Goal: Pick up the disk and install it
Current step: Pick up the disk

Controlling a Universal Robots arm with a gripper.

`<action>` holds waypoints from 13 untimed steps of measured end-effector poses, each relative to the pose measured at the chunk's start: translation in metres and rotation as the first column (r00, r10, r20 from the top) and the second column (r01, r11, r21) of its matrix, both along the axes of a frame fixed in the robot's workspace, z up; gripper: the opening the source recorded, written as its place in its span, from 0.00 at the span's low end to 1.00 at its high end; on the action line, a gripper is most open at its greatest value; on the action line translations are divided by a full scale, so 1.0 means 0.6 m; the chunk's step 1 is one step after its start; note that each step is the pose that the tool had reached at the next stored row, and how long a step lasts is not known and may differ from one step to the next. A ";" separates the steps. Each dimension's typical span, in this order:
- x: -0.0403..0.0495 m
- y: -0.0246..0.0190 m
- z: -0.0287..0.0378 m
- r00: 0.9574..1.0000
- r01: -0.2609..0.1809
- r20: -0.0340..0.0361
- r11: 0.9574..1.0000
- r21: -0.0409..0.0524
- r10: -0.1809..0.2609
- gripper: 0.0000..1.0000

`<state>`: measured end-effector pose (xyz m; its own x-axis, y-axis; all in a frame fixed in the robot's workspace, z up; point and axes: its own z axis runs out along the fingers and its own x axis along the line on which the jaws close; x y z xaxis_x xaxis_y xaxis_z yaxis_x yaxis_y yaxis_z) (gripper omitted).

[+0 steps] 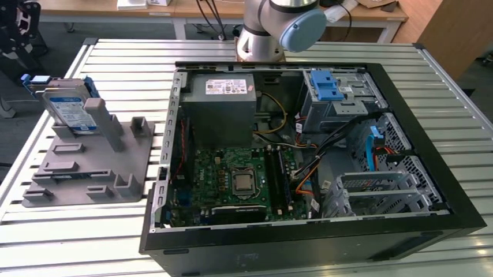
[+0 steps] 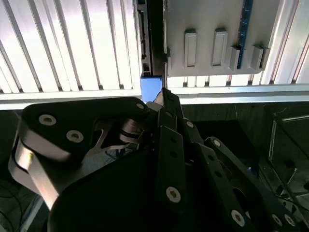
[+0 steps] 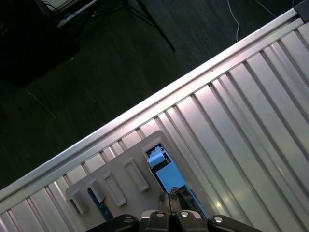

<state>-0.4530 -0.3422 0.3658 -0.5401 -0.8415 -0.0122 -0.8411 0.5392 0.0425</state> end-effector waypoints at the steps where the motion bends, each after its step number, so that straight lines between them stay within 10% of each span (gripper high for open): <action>1: 0.000 0.0000 0.000 1.000 -0.018 0.000 1.000 0.000 0.018 0.11; 7: 0.000 0.0000 -0.003 0.992 -0.127 0.000 0.992 0.000 0.127 0.11; 13: 0.000 0.0000 -0.008 0.972 -0.234 0.000 0.972 0.000 0.234 0.11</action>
<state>-0.4530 -0.3423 0.3612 -0.3277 -0.9447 -0.0122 -0.9441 0.3270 0.0424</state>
